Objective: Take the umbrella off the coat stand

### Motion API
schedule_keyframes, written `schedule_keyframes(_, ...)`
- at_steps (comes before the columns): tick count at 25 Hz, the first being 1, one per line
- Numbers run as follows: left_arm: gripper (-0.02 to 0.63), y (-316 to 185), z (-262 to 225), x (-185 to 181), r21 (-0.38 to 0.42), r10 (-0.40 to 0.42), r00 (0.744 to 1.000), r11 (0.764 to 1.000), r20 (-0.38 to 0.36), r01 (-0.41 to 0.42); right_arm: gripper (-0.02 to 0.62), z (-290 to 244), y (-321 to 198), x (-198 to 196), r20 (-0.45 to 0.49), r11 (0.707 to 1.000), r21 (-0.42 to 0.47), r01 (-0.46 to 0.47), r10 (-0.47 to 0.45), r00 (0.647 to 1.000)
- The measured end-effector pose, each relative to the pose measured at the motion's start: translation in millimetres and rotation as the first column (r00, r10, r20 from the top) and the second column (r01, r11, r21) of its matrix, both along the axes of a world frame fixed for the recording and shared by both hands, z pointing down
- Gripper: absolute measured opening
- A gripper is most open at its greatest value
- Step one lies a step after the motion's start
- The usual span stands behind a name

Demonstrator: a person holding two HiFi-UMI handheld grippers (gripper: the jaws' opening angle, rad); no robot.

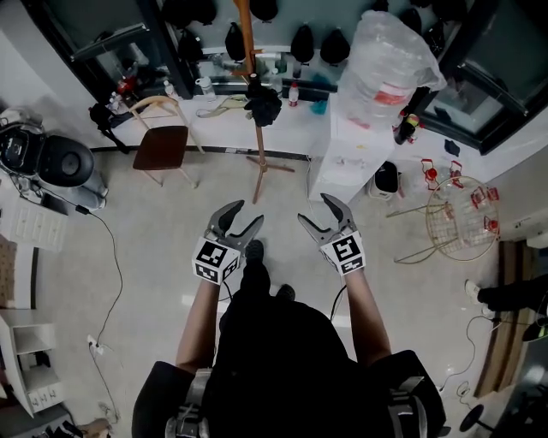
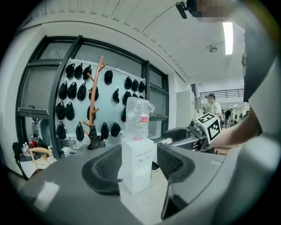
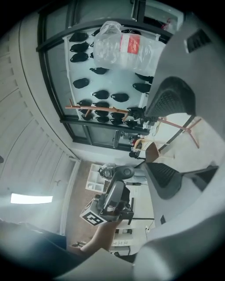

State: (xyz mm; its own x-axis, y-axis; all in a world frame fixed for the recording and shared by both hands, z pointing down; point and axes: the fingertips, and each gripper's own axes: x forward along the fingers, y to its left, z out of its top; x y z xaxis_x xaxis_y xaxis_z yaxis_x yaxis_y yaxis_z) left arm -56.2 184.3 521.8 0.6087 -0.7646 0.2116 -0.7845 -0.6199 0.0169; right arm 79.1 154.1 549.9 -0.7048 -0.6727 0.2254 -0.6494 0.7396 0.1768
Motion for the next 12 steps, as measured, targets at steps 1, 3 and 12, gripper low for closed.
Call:
schedule_keyframes(1,0.256,-2,-1,-2,0.002,-0.004,1.0,1.0,-0.002,0.004,0.345,0,-2,-1,-0.002,1.0,0.004,0.0,0.0,1.0)
schedule_keyframes(3,0.277,-7,-1,-6,0.007,-0.013,1.0,1.0,-0.005,0.013,0.382,1,-6,-5,-0.005,1.0,0.007,0.006,-0.006,1.0)
schedule_keyframes(12,0.348,-36,4,-24,-0.004,-0.036,0.999,0.999,-0.021,0.036,0.459,3,-32,-21,-0.018,1.0,-0.011,0.012,-0.013,1.0)
